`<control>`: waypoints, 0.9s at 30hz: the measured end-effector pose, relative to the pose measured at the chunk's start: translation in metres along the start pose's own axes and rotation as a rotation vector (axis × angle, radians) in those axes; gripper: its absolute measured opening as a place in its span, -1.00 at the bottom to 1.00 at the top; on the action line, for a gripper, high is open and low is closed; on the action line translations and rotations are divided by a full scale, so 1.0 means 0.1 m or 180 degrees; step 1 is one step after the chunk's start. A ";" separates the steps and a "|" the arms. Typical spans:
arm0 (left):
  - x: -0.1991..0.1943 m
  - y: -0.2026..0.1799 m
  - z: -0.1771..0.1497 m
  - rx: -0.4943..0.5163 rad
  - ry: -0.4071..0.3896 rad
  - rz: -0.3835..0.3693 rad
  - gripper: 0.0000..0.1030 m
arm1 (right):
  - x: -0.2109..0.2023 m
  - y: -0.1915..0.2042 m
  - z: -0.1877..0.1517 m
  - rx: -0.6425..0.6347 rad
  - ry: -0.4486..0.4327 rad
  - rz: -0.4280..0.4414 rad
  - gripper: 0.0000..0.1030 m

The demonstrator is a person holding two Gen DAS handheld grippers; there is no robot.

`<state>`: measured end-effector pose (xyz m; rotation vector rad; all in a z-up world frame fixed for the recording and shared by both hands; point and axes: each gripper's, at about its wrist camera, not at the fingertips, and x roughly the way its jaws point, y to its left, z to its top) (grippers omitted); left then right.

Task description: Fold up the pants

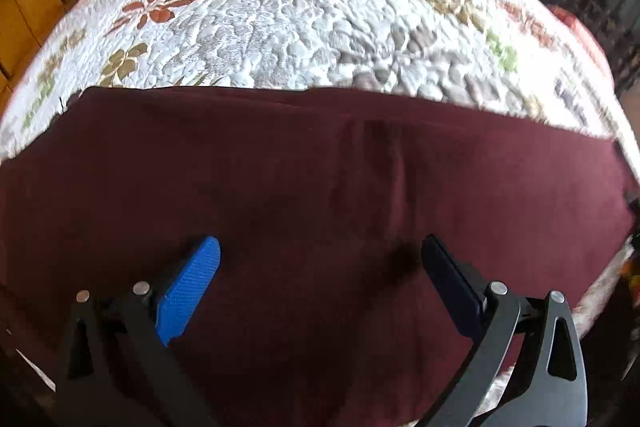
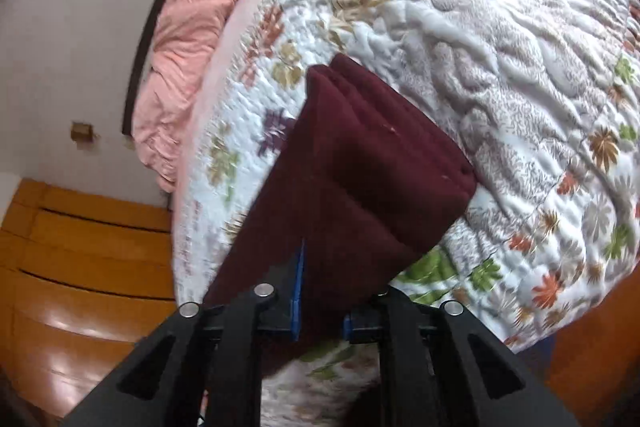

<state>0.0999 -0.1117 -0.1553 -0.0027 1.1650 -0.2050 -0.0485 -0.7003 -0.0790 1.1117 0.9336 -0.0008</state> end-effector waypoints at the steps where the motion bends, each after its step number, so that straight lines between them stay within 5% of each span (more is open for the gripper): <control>1: -0.07 0.08 0.02 -0.0123 -0.0047 -0.0059 0.94 | -0.03 0.07 -0.01 -0.0079 -0.0023 -0.0026 -0.73; 6: -0.35 0.44 0.05 -0.0440 -0.0243 -0.0053 0.94 | -0.16 0.85 -0.10 -0.0791 -0.0166 -0.0243 -0.73; 14: -0.51 0.81 0.07 -0.0682 -0.0299 -0.0100 0.94 | 0.09 2.15 -0.77 -0.1980 -0.0104 -0.0541 -0.70; 27: -0.60 1.25 0.10 -0.0903 -0.0399 -0.0178 0.94 | 1.18 2.78 -1.83 -0.2579 0.0634 -0.0572 -0.71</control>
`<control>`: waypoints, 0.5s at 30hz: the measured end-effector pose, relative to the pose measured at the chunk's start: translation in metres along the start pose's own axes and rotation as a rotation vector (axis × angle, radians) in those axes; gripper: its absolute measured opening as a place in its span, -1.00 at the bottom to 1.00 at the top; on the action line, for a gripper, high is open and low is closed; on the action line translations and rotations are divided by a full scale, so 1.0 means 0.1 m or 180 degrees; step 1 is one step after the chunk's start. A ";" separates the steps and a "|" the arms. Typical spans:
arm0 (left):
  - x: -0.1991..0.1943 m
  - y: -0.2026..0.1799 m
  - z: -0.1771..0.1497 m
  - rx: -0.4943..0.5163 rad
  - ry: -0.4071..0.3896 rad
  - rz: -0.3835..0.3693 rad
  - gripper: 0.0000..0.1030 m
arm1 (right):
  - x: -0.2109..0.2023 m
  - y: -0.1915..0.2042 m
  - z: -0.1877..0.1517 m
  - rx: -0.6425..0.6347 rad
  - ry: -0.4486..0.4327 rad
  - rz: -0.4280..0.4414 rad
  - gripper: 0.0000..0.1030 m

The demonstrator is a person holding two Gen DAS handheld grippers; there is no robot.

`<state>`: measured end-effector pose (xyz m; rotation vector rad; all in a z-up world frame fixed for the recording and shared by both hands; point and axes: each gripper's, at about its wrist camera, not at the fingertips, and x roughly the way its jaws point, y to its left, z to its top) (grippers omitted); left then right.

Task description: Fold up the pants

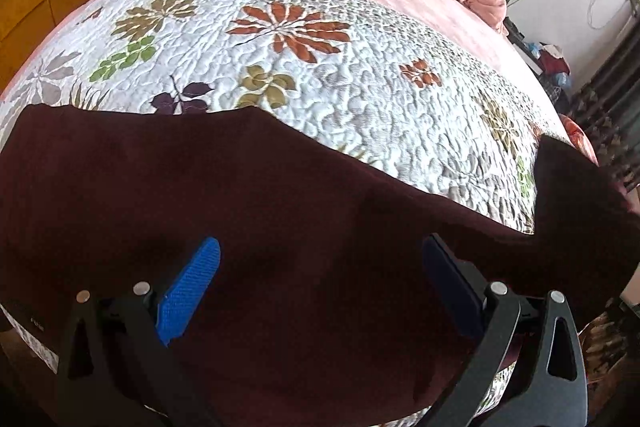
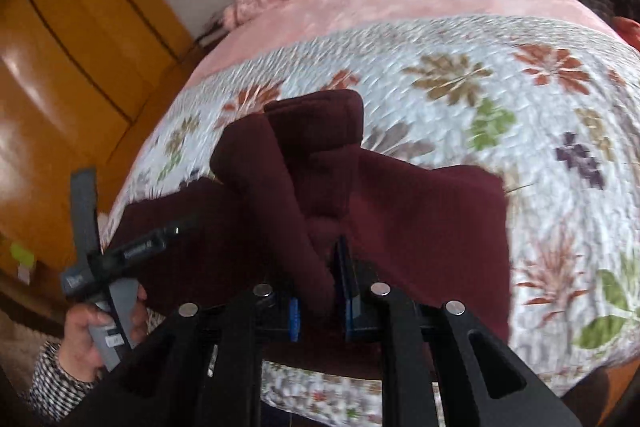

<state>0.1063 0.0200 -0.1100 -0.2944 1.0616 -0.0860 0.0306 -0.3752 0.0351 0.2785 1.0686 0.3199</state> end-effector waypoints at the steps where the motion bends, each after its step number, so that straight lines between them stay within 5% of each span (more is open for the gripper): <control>1: 0.01 0.04 0.00 -0.0020 0.0003 -0.0001 0.94 | 0.08 0.10 -0.03 -0.0077 0.0045 -0.0009 -0.71; 15: -0.06 0.51 0.02 -0.0314 -0.0087 0.0097 0.94 | 0.82 0.62 -0.44 -0.0598 0.0347 -0.0036 -0.64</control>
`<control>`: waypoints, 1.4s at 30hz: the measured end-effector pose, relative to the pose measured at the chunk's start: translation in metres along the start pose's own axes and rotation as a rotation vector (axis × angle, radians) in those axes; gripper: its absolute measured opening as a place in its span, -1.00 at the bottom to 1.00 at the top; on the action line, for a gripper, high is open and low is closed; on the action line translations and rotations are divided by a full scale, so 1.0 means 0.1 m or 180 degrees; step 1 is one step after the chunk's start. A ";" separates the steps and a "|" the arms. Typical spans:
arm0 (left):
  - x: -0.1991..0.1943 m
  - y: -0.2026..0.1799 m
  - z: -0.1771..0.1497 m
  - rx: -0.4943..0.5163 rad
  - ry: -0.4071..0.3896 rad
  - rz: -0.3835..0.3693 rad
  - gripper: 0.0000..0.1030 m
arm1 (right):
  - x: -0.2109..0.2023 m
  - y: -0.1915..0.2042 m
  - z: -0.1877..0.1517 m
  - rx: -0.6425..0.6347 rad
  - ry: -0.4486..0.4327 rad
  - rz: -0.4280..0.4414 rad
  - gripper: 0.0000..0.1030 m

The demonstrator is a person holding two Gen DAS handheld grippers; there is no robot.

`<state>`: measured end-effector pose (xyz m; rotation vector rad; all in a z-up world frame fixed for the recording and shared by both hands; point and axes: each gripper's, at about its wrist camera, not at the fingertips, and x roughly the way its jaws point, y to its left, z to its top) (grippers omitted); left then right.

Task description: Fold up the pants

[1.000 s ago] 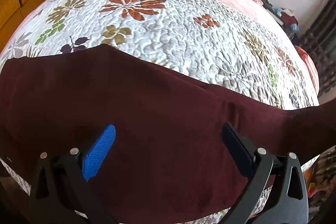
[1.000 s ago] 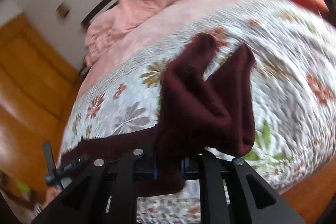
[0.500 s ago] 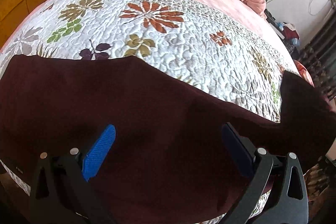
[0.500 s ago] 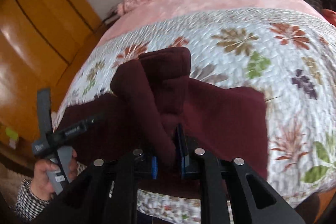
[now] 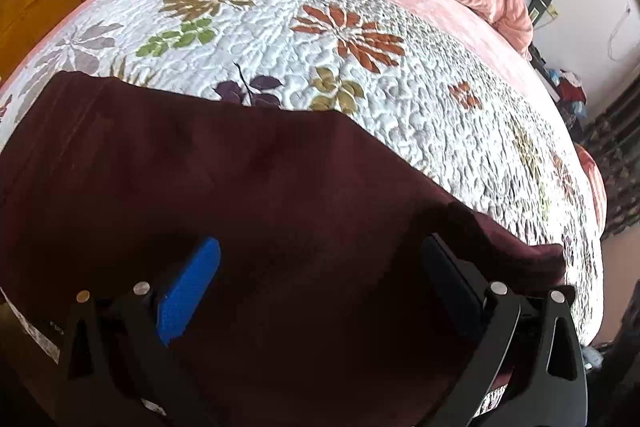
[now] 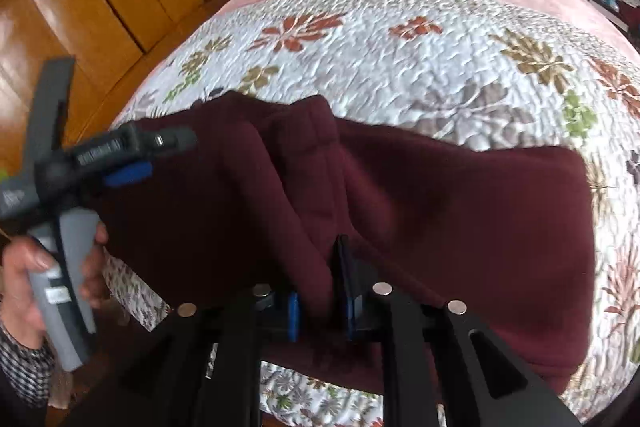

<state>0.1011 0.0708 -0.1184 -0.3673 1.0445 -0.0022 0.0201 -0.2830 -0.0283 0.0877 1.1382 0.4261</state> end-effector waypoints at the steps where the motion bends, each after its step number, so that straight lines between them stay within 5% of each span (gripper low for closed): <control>1: -0.02 0.00 0.02 -0.0002 -0.0014 0.0004 0.94 | 0.09 0.01 -0.03 -0.0044 0.0098 -0.0008 -0.54; 3: -0.04 -0.02 0.03 0.0008 -0.0018 -0.0007 0.94 | 0.17 0.02 -0.04 -0.0062 0.0168 0.0047 -0.18; 5: -0.08 -0.07 0.04 0.0046 -0.0030 -0.0022 0.94 | 0.13 0.06 -0.06 -0.0091 0.0195 0.0319 0.45; 7: -0.11 -0.14 0.05 0.0092 -0.0052 -0.0037 0.94 | 0.06 0.07 -0.06 -0.0044 0.0241 0.0576 0.58; 11: -0.16 -0.42 0.03 0.0238 -0.0043 -0.0175 0.94 | -0.33 -0.23 -0.01 0.0361 0.0029 0.1092 0.58; 16: -0.05 -0.94 -0.15 0.0635 0.0084 -0.0311 0.94 | -0.86 -0.98 0.01 0.0836 -0.0389 0.0649 0.60; 21: 0.26 -1.39 -0.42 0.1032 0.0256 -0.0170 0.94 | -0.68 -1.35 -0.13 0.0951 -0.0026 0.0402 0.58; 25: 0.64 -1.37 -0.65 0.1183 0.0603 0.0050 0.96 | -0.41 -1.38 -0.35 0.0832 0.0160 0.0142 0.58; 29: 0.60 -1.35 -0.65 0.1244 0.0577 0.0015 0.95 | -0.45 -1.32 -0.34 0.0671 0.0164 0.0094 0.59; 33: 0.38 -1.26 -0.52 0.1002 0.0430 -0.0093 0.94 | -0.76 -1.45 -0.32 0.0996 -0.0196 0.0480 0.59; 36: 0.38 -1.22 -0.54 0.0924 0.0441 -0.0125 0.94 | -0.76 -1.49 -0.32 0.1104 -0.0207 0.0594 0.59; 39: 0.60 -1.19 -0.63 0.1000 0.0631 -0.0003 0.95 | -0.48 -1.50 -0.42 0.1055 0.0097 0.0331 0.57; 42: 0.57 -1.24 -0.68 0.1178 0.0493 0.0036 0.96 | -0.45 -1.45 -0.46 0.0964 0.0052 0.0254 0.57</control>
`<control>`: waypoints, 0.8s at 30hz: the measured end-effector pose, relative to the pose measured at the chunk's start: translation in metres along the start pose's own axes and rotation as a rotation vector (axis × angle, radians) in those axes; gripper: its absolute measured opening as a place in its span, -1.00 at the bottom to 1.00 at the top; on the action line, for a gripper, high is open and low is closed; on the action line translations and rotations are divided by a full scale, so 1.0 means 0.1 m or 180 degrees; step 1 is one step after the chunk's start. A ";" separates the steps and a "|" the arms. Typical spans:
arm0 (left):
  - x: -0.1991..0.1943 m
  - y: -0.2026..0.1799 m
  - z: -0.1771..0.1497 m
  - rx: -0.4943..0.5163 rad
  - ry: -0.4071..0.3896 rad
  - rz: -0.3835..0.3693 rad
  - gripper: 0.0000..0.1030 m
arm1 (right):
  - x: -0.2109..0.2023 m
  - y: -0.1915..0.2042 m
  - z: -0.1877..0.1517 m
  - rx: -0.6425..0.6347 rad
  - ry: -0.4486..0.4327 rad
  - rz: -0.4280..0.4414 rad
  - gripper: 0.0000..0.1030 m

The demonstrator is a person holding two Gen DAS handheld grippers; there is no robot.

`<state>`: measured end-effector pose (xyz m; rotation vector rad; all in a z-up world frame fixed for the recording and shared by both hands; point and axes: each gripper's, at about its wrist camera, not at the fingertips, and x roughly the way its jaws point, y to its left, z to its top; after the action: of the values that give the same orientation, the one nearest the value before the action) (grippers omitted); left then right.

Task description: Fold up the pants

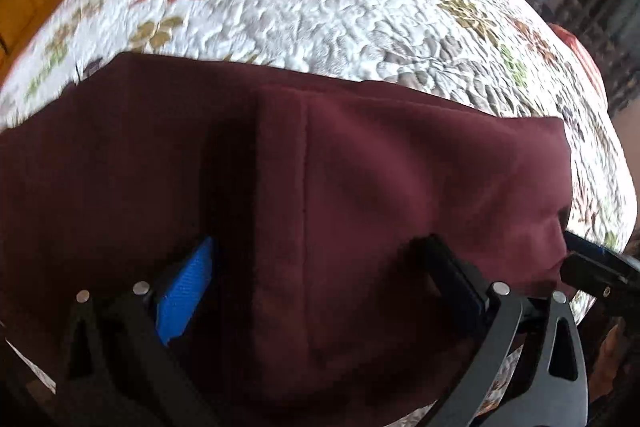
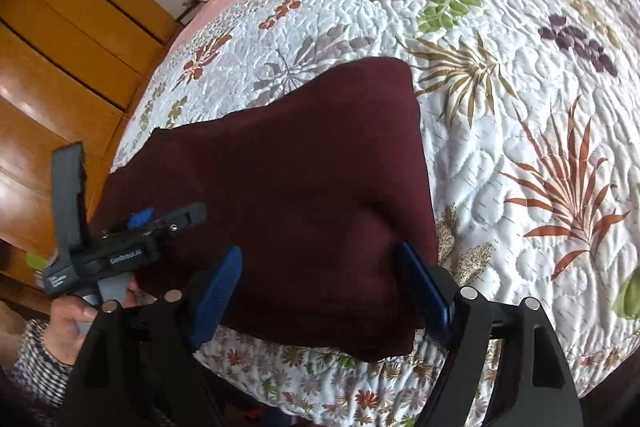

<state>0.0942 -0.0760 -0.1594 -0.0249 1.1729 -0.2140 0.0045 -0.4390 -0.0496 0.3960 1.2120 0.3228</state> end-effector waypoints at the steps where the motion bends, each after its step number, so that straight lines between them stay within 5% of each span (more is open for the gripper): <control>1: -0.03 0.01 0.01 -0.0015 0.0025 -0.0032 0.94 | -0.04 0.04 0.02 -0.0028 -0.0006 -0.0032 0.57; 8: -0.34 0.20 -0.02 -0.0215 -0.0200 -0.0012 0.94 | -0.33 0.17 0.05 0.0088 -0.0210 0.0339 0.59; 11: -0.17 0.20 -0.06 -0.0111 -0.0038 0.0232 0.94 | -0.13 0.18 -0.02 0.0045 -0.0020 0.0107 0.57; 15: -0.12 0.28 -0.15 -0.0141 -0.0044 0.0153 0.96 | -0.06 0.21 -0.07 -0.0055 -0.0020 0.0025 0.60; 20: -0.44 0.42 -0.10 -0.0248 -0.0228 0.0058 0.94 | -0.33 0.23 0.00 0.0190 -0.0261 0.0551 0.59; 24: -0.73 0.59 -0.13 -0.0285 -0.0375 0.0107 0.94 | -0.33 0.35 0.02 0.0194 -0.0252 0.0699 0.59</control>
<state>0.0645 -0.0040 -0.1057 -0.0952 1.0642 -0.1287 -0.0054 -0.4228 -0.0056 0.5917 1.1048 0.4554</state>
